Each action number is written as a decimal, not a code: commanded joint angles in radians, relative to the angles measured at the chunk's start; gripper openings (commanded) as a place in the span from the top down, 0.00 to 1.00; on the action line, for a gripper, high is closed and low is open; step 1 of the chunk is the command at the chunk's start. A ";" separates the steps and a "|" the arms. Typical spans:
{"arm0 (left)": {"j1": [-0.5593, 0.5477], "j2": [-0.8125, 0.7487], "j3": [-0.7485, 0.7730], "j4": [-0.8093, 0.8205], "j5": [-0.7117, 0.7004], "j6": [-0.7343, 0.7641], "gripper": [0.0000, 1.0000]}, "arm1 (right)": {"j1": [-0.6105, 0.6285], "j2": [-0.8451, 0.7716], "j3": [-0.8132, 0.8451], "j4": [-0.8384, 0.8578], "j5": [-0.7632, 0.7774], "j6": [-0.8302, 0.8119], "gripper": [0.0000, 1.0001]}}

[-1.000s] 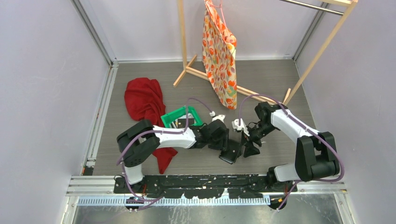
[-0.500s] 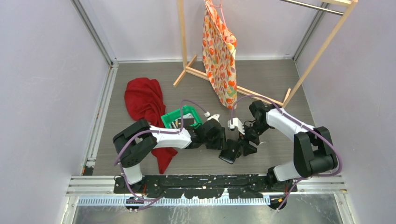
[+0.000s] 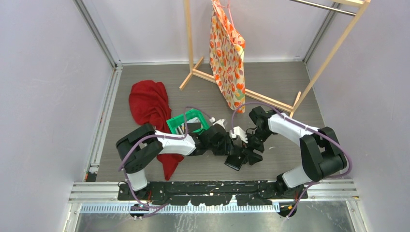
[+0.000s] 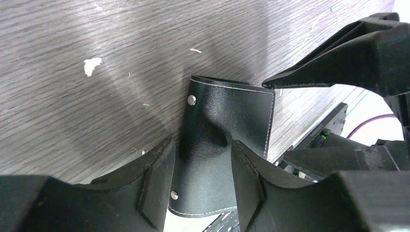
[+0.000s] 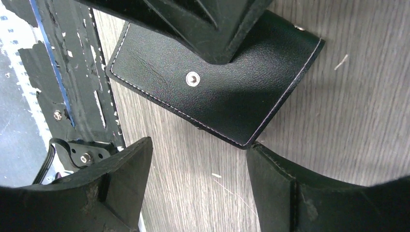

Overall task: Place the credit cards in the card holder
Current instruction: Close the card holder at the center of the board.

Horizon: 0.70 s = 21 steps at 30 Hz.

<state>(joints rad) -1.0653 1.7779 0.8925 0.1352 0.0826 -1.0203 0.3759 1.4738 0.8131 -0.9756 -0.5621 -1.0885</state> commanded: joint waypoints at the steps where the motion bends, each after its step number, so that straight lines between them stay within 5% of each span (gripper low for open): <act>1: 0.000 -0.001 -0.055 -0.034 0.011 -0.018 0.51 | 0.028 0.011 0.030 0.013 -0.012 0.037 0.25; 7: 0.007 0.003 -0.060 -0.042 0.020 -0.030 0.51 | 0.017 0.006 0.057 -0.032 0.034 0.061 0.32; 12: 0.012 -0.024 -0.090 -0.021 0.021 -0.043 0.51 | -0.093 -0.064 0.028 -0.153 -0.071 -0.141 0.27; 21: 0.012 -0.066 -0.127 0.036 0.026 -0.045 0.51 | 0.050 -0.011 0.004 -0.063 -0.041 -0.113 0.28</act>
<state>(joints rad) -1.0561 1.7420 0.8154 0.2066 0.1101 -1.0679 0.3584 1.4540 0.8291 -1.0843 -0.5983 -1.2171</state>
